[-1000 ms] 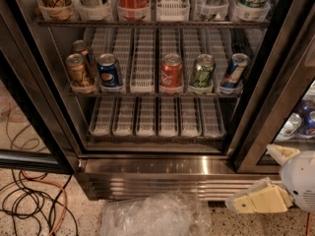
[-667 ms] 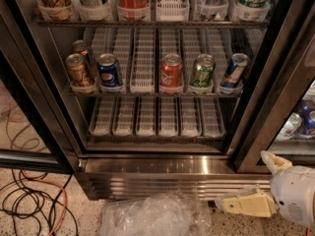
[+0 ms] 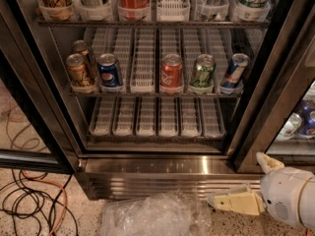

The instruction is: Pick green can from bottom shelf of fridge

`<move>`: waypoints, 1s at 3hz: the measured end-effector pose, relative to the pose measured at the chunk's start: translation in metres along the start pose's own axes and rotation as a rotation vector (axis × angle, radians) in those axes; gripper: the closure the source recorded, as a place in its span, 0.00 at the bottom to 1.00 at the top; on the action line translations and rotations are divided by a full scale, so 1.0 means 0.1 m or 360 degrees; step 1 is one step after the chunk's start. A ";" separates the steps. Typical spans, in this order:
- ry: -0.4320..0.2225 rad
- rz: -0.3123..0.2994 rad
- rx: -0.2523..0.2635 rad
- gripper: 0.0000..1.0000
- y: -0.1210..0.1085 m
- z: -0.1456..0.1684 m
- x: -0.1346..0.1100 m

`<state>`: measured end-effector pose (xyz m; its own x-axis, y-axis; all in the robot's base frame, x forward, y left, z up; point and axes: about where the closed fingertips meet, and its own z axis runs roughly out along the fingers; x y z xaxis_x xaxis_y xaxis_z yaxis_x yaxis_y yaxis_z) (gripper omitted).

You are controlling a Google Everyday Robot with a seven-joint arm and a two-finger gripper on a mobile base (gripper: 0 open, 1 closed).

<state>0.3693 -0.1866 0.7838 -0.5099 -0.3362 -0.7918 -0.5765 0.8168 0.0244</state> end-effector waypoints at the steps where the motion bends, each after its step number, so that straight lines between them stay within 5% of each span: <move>1: -0.0090 0.0102 0.0037 0.00 -0.08 0.20 -0.03; 2: -0.0418 0.0212 0.0189 0.00 -0.47 0.29 -0.39; 3: -0.0515 0.0262 0.0288 0.00 -0.66 0.27 -0.31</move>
Offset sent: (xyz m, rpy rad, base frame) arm 0.1306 0.0050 0.0731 0.2465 -0.6508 -0.2147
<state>0.4409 -0.2172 0.7901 -0.3419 -0.0525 -0.9383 -0.3676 0.9264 0.0821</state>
